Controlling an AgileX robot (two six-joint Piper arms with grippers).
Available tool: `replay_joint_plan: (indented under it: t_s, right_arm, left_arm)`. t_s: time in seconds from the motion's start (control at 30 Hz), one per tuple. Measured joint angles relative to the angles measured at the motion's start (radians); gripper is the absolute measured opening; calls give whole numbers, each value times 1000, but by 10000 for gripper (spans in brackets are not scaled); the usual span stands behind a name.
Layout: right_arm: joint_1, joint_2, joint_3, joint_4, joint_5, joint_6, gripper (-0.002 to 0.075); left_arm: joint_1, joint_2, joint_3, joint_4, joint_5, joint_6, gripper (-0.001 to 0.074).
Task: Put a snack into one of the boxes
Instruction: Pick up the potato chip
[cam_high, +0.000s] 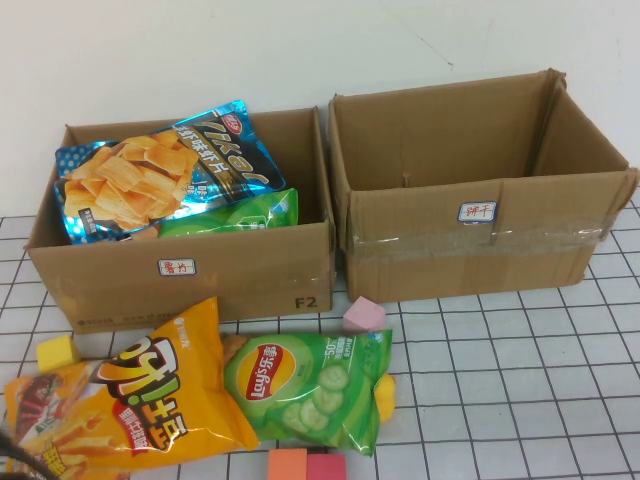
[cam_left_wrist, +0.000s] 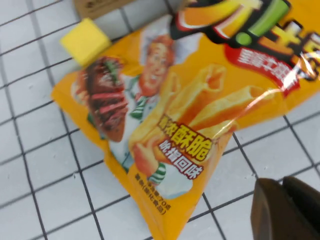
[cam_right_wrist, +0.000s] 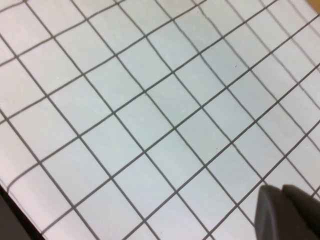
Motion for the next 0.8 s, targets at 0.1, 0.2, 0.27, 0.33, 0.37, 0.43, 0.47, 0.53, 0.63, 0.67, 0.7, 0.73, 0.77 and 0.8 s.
replay_joint_plan:
  t_s: [0.1,0.2,0.27,0.33,0.37,0.43,0.47,0.53,0.63,0.67,0.7,0.73,0.77,0.8]
  right_arm:
    - [0,-16,3,5,0,0,-1]
    - [0,-17,3,13,0,0,-1]
    - [0,-17,3,12,0,0,-1]
    - [0,-17,3,14,0,0,-1]
    - [0,-17,3,14,-2,0,-1]
    - [0,-17,3,14,-2,0,-1]
    - [0,-17,3,14,-4,0,-1]
    - [0,-17,3,14,-6,0,-1]
    - [0,-17,5,14,-26,0,-1]
    - [0,-17,7,14,-34,0,-1]
    - [0,-17,9,15,-40,0,-1]
    - [0,-17,14,15,-44,0,-1]
    - [0,-17,18,15,-44,0,-1]
    - [0,-17,20,15,-46,0,-1]
  left_arm:
    - [-49,68,0,55,-17,24,101]
    - [-109,138,0,110,-46,28,306]
    - [-148,187,0,149,-91,29,456]
    - [-190,235,0,195,-160,29,571]
    - [-206,255,0,213,-191,29,600]
    - [-237,303,0,254,-279,28,623]
    - [-249,323,0,267,-315,28,626]
    - [-270,374,0,297,-398,28,631]
    - [-299,453,-3,328,-468,28,631]
    - [-309,483,-10,330,-474,28,632]
    - [-323,513,-20,336,-480,28,632]
    - [-336,542,-32,346,-485,28,633]
    - [-349,564,-42,355,-490,28,633]
    - [-362,590,-56,368,-496,28,633]
